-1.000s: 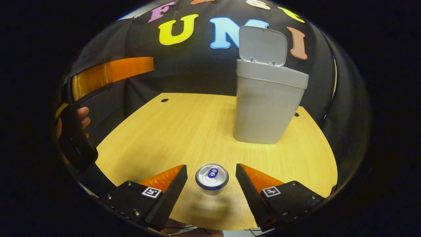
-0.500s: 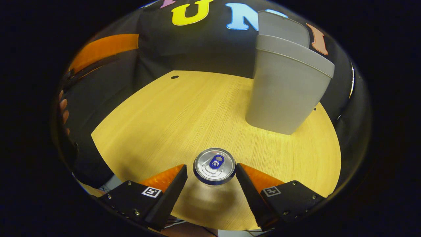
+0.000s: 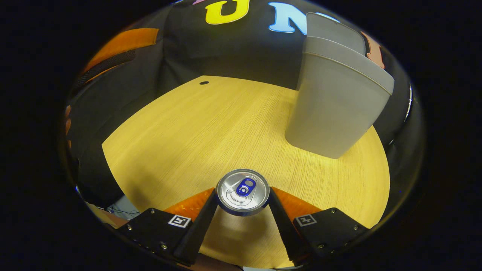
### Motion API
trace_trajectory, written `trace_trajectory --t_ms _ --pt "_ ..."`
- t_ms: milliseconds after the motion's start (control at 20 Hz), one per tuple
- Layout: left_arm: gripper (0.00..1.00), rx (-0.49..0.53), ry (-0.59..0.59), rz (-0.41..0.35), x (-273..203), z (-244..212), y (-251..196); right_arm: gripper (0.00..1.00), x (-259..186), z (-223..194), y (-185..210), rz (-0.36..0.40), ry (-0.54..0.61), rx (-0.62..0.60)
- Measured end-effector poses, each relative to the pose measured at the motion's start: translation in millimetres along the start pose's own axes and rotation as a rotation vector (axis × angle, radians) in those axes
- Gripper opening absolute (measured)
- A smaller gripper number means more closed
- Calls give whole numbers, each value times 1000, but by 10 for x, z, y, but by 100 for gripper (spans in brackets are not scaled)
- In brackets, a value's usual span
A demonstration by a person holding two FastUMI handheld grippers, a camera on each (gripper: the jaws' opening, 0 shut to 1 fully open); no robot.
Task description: Press the lid of the desktop garbage bin to open it, pick up the crumpled paper on the desktop and throw it into the bin, then pick up the pop can on the desktop and drop it into the bin, and finally close the garbage bin lid.
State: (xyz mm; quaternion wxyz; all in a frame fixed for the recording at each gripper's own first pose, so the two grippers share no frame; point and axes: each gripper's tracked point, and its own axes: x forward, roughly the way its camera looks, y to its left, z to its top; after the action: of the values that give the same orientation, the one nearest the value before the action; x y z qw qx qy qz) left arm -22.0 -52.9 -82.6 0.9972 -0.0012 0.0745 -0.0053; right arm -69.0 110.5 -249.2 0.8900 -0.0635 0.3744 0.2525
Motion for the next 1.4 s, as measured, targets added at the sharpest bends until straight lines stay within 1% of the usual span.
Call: trace_trajectory --t_ms 100,350,500,650,800,850,1000,1150,1350,1400 --pt "96 -4 3 -1 16 -1 -9 85 -12 20 -16 -1 -10 1" --pt "96 -20 9 -11 46 -40 -85 85 -155 186 -129 -14 -90 42" --pt "96 -22 14 -27 92 -66 -175 84 -330 318 -267 -33 -152 67" --pt "96 -18 18 -41 98 -92 -271 84 -520 458 -306 -28 -227 71" --pt "94 -16 13 -47 113 -73 -312 84 -689 672 -388 -36 -305 54" --pt "96 -15 12 -46 120 -67 -316 84 -750 752 -407 -41 -333 47" --pt "96 -20 15 -46 138 -85 -328 84 -949 1012 -429 -31 -406 51" --pt "96 -21 11 -46 137 -69 -350 84 -1057 1295 -538 -32 -484 55" --pt "96 -25 7 -42 153 -63 -349 84 -1230 1533 -665 -55 -579 49" --pt "94 -25 7 -41 167 -63 -347 84 -1263 1574 -706 -65 -599 42"
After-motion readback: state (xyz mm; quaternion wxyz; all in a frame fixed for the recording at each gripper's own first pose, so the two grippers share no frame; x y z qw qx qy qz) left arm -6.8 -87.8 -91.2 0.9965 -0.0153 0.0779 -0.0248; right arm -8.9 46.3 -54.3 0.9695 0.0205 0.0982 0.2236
